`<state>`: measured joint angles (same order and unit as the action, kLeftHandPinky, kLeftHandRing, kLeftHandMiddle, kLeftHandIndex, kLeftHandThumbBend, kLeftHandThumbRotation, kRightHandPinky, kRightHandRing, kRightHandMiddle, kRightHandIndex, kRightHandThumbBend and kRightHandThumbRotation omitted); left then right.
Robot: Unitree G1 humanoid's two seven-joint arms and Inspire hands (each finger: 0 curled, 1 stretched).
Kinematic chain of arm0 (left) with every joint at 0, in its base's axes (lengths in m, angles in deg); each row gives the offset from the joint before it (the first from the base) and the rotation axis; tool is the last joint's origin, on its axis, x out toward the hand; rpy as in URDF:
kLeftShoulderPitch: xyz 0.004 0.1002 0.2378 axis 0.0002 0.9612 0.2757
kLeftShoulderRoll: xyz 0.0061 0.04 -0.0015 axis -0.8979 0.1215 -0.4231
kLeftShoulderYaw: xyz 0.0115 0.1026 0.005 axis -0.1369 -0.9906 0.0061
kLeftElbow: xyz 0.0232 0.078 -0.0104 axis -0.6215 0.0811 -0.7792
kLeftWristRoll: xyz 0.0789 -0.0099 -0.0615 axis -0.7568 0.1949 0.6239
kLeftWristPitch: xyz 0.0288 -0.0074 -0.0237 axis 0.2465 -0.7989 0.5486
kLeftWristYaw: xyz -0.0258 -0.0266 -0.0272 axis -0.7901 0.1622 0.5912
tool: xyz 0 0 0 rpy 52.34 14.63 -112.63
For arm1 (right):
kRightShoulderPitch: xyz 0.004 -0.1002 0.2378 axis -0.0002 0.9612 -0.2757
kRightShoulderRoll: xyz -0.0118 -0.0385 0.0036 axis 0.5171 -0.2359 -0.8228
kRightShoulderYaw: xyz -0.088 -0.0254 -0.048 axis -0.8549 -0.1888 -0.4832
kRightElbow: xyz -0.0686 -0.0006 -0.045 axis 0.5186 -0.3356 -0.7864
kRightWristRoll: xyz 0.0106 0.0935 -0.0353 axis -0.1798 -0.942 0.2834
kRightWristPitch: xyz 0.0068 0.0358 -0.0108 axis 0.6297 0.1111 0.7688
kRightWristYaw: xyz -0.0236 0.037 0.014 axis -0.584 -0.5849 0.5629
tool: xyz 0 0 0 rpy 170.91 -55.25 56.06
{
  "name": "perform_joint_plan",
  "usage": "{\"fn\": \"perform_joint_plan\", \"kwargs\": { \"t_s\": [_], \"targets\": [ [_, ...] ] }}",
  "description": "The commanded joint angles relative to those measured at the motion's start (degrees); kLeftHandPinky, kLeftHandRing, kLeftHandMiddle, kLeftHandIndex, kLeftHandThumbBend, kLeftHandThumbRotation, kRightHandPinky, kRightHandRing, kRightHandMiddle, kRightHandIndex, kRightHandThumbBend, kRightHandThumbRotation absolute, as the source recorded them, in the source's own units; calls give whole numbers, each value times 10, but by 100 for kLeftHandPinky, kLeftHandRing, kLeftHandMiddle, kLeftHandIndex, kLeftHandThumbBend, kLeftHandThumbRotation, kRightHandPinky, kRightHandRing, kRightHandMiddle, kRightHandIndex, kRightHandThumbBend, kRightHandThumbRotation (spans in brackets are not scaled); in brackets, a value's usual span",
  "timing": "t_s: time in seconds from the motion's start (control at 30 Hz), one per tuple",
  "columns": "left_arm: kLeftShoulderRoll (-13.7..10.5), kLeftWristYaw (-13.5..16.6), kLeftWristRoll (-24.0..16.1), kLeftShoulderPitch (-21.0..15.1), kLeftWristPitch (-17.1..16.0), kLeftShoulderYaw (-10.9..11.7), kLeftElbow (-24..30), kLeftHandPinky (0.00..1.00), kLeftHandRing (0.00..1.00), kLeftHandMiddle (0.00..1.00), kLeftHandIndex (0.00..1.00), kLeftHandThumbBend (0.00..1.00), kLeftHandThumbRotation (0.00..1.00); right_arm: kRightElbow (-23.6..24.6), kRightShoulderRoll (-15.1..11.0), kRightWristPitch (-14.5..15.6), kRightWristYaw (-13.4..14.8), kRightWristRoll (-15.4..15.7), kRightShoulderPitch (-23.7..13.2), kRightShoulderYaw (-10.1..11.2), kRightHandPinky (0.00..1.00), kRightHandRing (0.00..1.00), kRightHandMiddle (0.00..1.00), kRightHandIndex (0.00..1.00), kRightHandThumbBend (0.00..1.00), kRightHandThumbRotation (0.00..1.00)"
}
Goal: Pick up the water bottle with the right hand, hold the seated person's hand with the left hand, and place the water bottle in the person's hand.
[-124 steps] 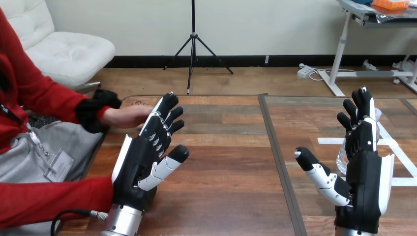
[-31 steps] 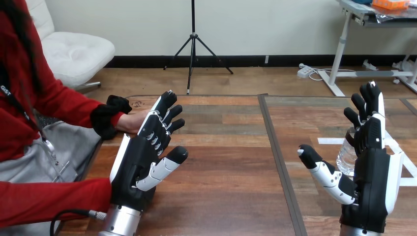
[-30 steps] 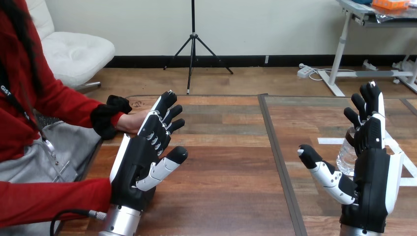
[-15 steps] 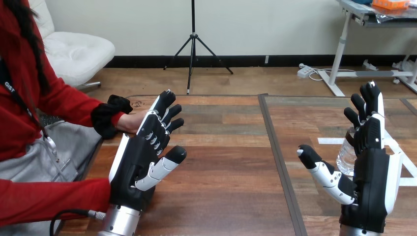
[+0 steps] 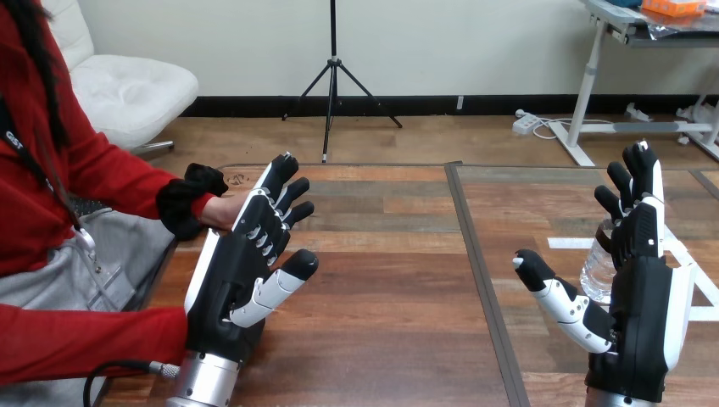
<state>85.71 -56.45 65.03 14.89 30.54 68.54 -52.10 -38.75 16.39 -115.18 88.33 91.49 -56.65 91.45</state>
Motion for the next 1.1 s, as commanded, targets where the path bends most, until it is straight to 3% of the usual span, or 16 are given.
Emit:
{"fn": "perform_joint_plan", "kwargs": {
  "t_s": [0.0, 1.07],
  "targets": [
    [0, -5, 6, -37, -6, 5, 17, 87, 93, 96, 94, 100, 62, 4, 3, 0, 3, 1, -28, -1, 88, 94, 96, 97, 100, 55],
    [3, -4, -1, -38, -13, 9, 17, 87, 93, 96, 94, 100, 63, -4, 1, -6, 5, 2, -34, -2, 89, 94, 97, 97, 100, 54]
  ]
}}
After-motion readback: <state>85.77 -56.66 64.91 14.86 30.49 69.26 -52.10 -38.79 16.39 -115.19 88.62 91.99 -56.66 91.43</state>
